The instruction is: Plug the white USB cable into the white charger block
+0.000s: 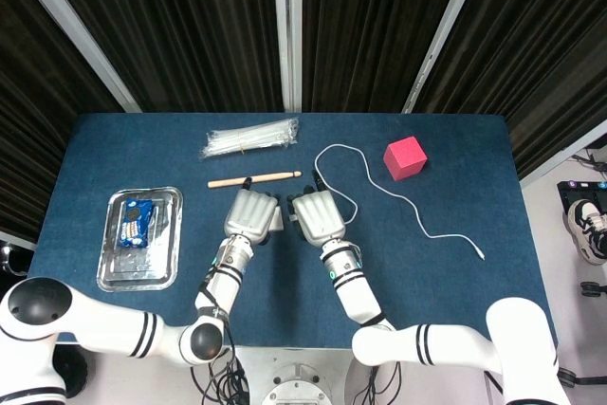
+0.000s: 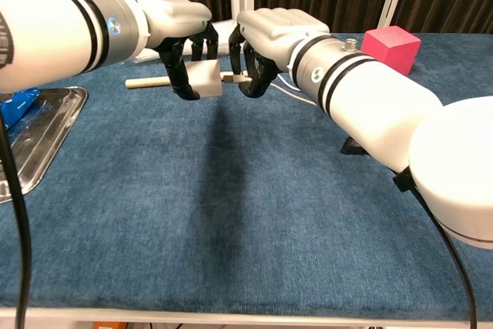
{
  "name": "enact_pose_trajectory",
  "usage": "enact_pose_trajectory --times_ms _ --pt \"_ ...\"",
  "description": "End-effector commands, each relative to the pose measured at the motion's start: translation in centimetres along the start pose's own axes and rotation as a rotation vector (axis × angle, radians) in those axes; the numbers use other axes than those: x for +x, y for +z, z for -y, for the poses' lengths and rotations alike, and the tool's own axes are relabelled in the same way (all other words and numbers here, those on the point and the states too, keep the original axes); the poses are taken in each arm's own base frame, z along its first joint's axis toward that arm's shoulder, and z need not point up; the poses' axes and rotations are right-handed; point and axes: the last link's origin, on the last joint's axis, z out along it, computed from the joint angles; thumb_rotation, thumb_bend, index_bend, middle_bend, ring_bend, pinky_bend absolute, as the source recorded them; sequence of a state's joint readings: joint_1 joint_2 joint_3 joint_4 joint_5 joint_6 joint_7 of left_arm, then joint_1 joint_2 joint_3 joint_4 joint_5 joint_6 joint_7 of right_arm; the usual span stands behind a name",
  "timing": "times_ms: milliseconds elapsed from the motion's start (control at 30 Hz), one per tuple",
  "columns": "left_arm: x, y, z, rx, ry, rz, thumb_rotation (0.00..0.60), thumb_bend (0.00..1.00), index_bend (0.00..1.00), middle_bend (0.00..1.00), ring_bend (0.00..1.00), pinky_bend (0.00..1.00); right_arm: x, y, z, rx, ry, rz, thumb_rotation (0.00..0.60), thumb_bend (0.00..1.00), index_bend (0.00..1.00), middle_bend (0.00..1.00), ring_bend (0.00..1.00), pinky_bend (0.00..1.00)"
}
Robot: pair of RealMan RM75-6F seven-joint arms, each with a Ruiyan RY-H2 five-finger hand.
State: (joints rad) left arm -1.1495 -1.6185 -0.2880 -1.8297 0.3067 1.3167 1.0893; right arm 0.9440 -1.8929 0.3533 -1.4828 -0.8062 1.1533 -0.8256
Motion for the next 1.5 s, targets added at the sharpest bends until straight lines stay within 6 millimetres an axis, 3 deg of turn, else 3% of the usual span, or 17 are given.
enact_pose_trajectory --times_ms 33,1500 --pt "0.0 0.0 -0.1 0.002 0.004 0.001 0.596 0.22 0.48 0.56 0.45 0.13 0.0 0.0 0.1 0.001 0.003 -0.002 0.600 0.34 0.68 0.54 0.30 0.00" --pt "0.2 0.4 -0.8 0.037 0.034 0.043 0.597 0.21 0.48 0.56 0.45 0.14 -0.8 -0.1 1.5 0.017 0.003 0.001 0.600 0.34 0.67 0.53 0.30 0.00"
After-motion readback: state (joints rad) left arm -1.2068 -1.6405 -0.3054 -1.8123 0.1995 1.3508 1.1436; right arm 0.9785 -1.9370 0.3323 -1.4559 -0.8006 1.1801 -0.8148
